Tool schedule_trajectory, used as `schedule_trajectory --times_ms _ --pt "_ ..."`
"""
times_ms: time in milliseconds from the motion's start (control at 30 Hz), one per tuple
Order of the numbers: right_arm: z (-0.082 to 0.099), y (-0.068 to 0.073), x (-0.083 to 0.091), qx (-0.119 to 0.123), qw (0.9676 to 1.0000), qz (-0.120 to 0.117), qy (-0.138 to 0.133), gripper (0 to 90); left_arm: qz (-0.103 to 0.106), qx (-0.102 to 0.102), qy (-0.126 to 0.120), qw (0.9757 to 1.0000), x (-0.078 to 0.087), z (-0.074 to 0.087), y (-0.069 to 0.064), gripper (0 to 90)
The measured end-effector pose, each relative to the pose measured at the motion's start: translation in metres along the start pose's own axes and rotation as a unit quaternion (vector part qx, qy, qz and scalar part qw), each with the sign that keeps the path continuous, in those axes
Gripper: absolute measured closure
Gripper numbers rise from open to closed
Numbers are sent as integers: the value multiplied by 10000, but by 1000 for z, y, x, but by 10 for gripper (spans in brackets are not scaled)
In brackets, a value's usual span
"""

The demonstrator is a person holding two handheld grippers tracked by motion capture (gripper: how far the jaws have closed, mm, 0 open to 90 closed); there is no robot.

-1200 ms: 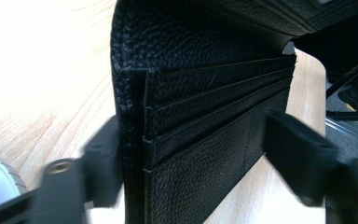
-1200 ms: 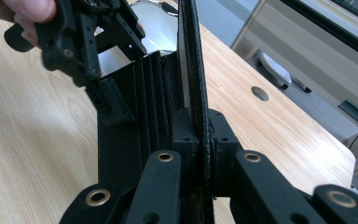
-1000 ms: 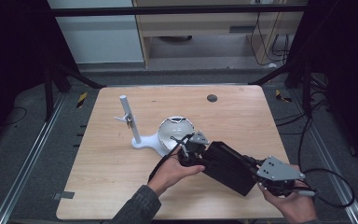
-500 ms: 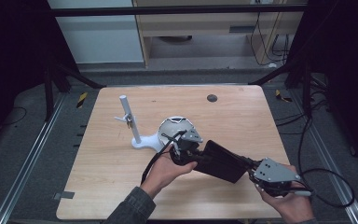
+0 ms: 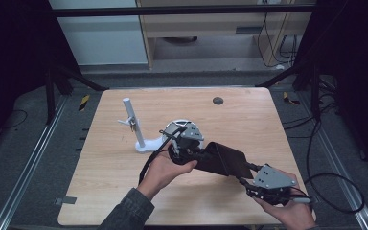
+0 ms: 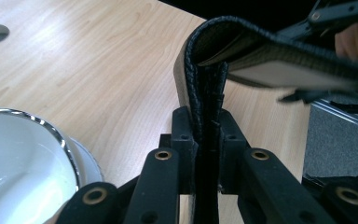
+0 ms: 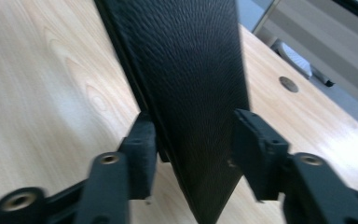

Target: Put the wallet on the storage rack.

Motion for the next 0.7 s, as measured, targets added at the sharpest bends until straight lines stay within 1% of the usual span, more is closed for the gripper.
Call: schedule_trajectory --times_ms 100,133,167,200,300,333,433,533,600,633,700 --pt "1 6 -2 -96 9999 -92 -29 413 -11 9 -71 10000 7 -4 0 807" --pt "1 8 -2 -131 9998 -129 -26 391 -44 9 -101 9999 10 -5 0 807" --pt "2 9 -3 -139 9998 -135 -35 382 -14 15 -112 9999 12 -6 0 807" --pt "2 11 -4 -166 9997 -161 -45 376 -27 9 -105 9999 15 -7 1 807" --pt "3 11 -5 -246 9996 -136 -68 344 -149 -43 -88 9998 20 -6 5 807" --pt "3 10 -6 -259 9996 -100 -72 330 -146 -23 -105 9998 22 -6 6 807" --pt "6 8 -9 -353 9993 -69 -61 328 -150 -3 -162 9998 29 -6 7 806" --pt "9 6 -13 -529 9986 13 -61 327 -182 24 -227 9996 34 -7 8 806" --pt "13 3 -17 -672 9977 136 -5 306 -212 -1 -207 9996 38 -7 8 806" --pt "17 1 -19 -779 9967 232 53 287 -245 -9 -196 9995 40 -7 8 806" --pt "23 -2 -23 -896 9953 355 115 271 -276 -21 -192 9994 43 -7 8 806"
Point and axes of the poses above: each handheld gripper's, and its own axes: x roughly backward along the jaws, z roughly out of its underside, y roughly to its left, the point moved 10 cm from there along -x, roughly forward along the jaws, and after that the axes turned 13 degrees about x, right-handed, at the moved point
